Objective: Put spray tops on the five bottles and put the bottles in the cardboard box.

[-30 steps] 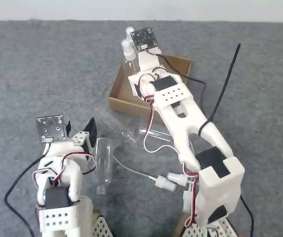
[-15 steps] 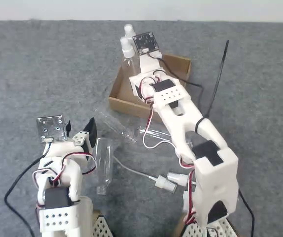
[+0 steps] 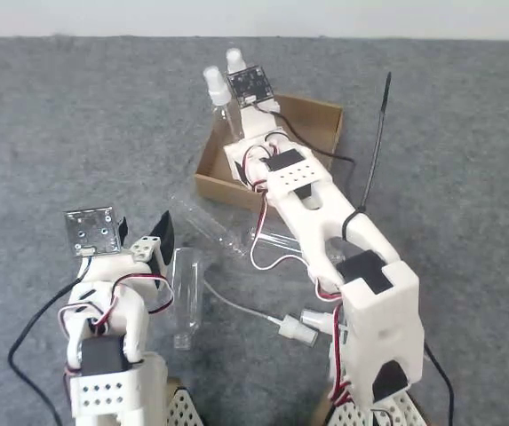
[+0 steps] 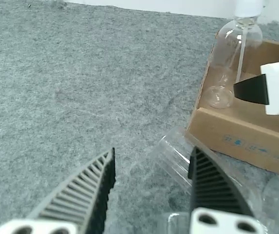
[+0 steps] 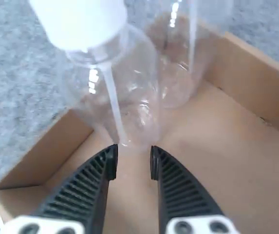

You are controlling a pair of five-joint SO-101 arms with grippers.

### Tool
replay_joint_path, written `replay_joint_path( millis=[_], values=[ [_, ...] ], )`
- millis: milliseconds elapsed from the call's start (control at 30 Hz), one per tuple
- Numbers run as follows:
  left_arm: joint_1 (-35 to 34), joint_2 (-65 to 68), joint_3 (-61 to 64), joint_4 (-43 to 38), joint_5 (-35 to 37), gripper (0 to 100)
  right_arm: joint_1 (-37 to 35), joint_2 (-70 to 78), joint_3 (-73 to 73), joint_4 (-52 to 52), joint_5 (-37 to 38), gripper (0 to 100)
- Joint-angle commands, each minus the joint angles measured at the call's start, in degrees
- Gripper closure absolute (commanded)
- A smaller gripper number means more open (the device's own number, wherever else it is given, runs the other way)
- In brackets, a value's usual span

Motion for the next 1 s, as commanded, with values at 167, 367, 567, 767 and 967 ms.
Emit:
replay_joint_path(
  millis=[167,367,567,767,967],
  values=[
    [-0.5,-0.5,-0.7,-2.3,-0.6,77,-0.1,-8.2,-0.9,6.5,0.0,94.3],
    [-0.5,-0.5,-0.7,-2.3,-0.6,77,0.1,-13.7,-0.9,12.9,0.5,94.0],
    [-0.5,-0.5,-0.7,-2.3,-0.6,77,-0.2,-19.7,-0.9,21.3,8.1,94.0],
    [-0.5,-0.5,-0.1,-4.1,-0.6,77,0.1,-25.8,-0.9,28.7,8.6,93.9],
    [-0.5,-0.5,0.5,-5.6,-0.6,77,-0.3,-31.8,-0.9,39.5,8.6,93.9]
  ],
)
